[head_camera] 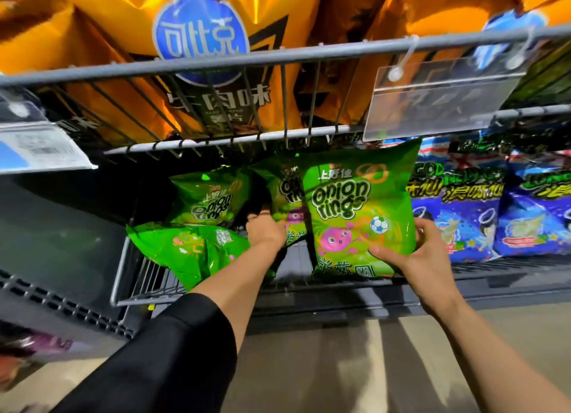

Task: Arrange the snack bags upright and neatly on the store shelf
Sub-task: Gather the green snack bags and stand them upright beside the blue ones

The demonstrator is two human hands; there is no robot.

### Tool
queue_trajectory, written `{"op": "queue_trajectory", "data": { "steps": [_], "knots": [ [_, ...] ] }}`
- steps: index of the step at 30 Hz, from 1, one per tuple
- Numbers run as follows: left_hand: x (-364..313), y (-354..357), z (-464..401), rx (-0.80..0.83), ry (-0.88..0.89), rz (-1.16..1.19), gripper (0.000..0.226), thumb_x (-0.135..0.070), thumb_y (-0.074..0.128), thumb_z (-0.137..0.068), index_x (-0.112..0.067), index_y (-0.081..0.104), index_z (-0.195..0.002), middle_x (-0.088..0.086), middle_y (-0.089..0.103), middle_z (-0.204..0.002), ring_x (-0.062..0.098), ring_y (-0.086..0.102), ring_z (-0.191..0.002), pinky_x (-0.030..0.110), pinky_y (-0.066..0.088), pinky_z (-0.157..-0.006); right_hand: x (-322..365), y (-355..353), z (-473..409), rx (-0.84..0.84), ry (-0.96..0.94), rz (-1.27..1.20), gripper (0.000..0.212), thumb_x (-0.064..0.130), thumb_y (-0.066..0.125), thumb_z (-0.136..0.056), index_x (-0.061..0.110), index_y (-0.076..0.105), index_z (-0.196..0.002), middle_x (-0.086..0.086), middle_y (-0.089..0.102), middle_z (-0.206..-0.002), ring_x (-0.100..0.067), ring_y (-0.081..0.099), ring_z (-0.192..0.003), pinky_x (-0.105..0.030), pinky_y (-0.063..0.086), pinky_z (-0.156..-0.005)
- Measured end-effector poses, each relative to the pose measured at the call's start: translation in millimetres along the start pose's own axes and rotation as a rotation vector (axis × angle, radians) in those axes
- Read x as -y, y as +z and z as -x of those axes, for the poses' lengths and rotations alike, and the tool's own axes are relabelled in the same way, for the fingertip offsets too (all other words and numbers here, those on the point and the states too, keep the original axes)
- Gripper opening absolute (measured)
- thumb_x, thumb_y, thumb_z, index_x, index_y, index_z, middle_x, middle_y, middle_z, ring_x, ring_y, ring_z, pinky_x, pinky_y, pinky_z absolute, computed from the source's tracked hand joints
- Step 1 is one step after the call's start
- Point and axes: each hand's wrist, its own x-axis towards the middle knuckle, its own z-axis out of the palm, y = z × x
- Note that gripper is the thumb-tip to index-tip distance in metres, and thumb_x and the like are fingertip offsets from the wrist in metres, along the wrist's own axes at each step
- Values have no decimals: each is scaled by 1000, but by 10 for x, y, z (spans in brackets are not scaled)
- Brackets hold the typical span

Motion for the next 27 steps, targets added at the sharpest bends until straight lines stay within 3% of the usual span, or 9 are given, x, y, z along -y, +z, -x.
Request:
{"op": "queue_trajectory", "data": {
  "steps": [3,6,8,11,14,17,20,23,27],
  "knots": [
    [98,65,20,26,-47,250,47,-18,52,-93,-5,41,-137,22,60,-118,37,55,-114,41,44,-97,11,31,9,-12,-13,27,66,3,86,-58,11,47,-111,2,61,-93,3,62,-70,-9,51,-60],
    [143,20,87,20,-32,439,55,-29,45,-98,-10,28,-147,17,57,-127,33,50,-122,38,39,-103,60,139,-11,11,-27,23,65,3,86,-59,9,48,-111,5,60,-91,1,60,-74,-6,47,-59],
    [161,-4,166,70,9,650,54,-47,41,-95,-15,41,-139,13,56,-131,32,51,-123,40,39,-106,71,245,-2,40,-25,22,66,3,87,-58,7,48,-112,2,62,-93,-2,61,-75,-7,48,-62],
    [153,-82,445,311,43,953,57,-60,34,-93,-22,53,-130,1,64,-124,15,62,-110,25,50,-89,53,400,36,84,-40,55,64,5,87,-59,7,51,-111,-3,64,-96,-10,62,-78,-10,49,-65],
    [171,-168,603,388,158,949,55,-58,44,-90,-24,49,-133,6,68,-116,18,65,-108,26,50,-91,93,475,40,123,-59,74,53,7,83,-65,14,53,-108,-1,65,-94,-14,62,-82,-18,51,-71],
    [233,-251,740,264,253,939,32,-20,57,-93,-20,51,-124,-10,71,-80,-2,67,-74,9,48,-71,115,530,26,193,-83,169,47,20,79,-72,20,53,-111,-1,64,-103,-20,61,-95,-34,50,-84],
    [305,-295,765,163,334,866,45,-14,64,-89,-20,48,-130,-6,67,-100,-5,64,-82,8,48,-70,153,626,18,208,-119,280,53,40,72,-74,15,53,-117,-9,60,-113,-28,56,-108,-44,46,-93],
    [156,-397,730,25,323,816,66,-22,69,-85,-28,36,-141,-10,57,-109,2,57,-97,11,48,-82,234,726,35,204,-34,181,47,33,69,-82,10,51,-120,-10,58,-117,-25,55,-112,-43,44,-97],
    [194,-251,650,4,302,617,79,-43,73,-74,-46,29,-140,-9,62,-121,17,58,-113,39,46,-101,152,837,61,126,51,217,71,35,69,-82,8,33,-138,-16,50,-132,-32,49,-123,-45,40,-102]
  ]
}}
